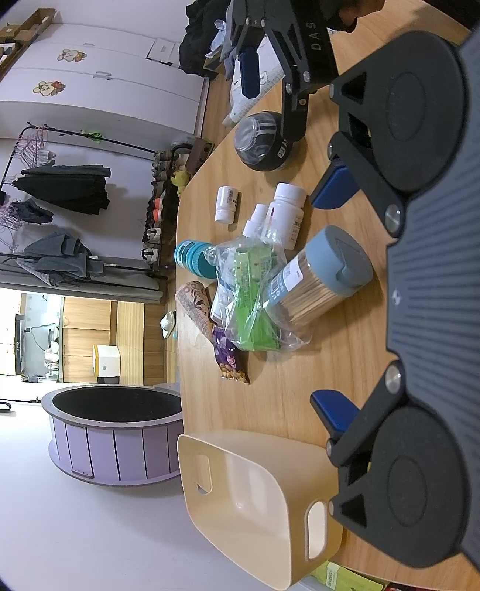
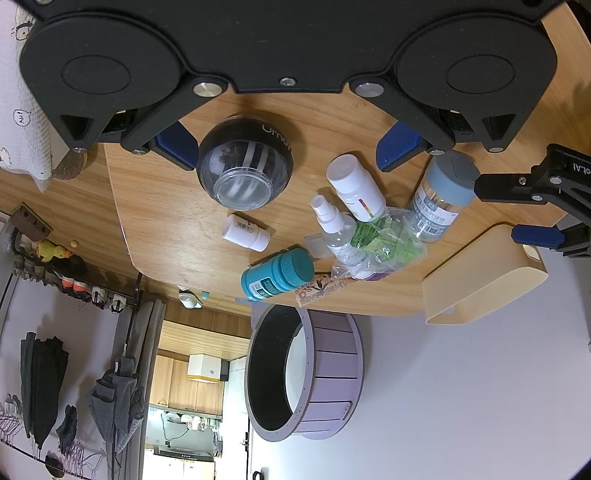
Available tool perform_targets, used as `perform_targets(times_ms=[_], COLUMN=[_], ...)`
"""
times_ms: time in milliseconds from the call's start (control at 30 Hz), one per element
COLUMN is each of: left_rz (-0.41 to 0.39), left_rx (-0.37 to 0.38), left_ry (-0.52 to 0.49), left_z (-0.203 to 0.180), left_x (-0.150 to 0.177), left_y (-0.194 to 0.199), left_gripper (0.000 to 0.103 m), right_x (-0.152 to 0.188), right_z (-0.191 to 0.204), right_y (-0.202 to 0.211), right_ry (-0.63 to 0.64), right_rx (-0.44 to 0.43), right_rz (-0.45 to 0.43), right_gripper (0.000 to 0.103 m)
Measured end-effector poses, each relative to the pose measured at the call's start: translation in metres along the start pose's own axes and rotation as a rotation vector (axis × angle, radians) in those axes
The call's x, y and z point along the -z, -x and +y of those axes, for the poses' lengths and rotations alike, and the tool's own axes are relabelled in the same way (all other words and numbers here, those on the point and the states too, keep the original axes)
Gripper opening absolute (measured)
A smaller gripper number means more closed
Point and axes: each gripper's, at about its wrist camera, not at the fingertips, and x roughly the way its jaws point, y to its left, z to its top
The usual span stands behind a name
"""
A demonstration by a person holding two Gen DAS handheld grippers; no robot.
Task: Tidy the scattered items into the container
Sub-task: 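Move the right gripper toward the black power ball, then close the right gripper around the black power ball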
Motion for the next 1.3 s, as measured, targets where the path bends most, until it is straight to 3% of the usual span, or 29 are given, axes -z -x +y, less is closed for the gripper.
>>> perform_targets(times_ms=[500,900,1300], left_rz=[-0.001,-0.020,-0.018], left_rx=[0.004,0.095,0.110], left_ry=[0.000,-0.022,-0.026], left_z=[0.000,-0.012,-0.012], left_x=[0.000,0.002,0.002], left_y=[0.000,0.003,0.003], left_gripper=[0.103,0.103,0.103], right_x=[0.002,0.013,0.014], right_z=[-0.005,-0.035,-0.039], right_y=[-0.003,-0.018,-0.037], right_ry=[-0.005,-0.085,-0.066], right_rx=[0.027,0.050,0.072], right_rz=[0.003,0.003,0.015], right_gripper=[0.103,0.103,0.103])
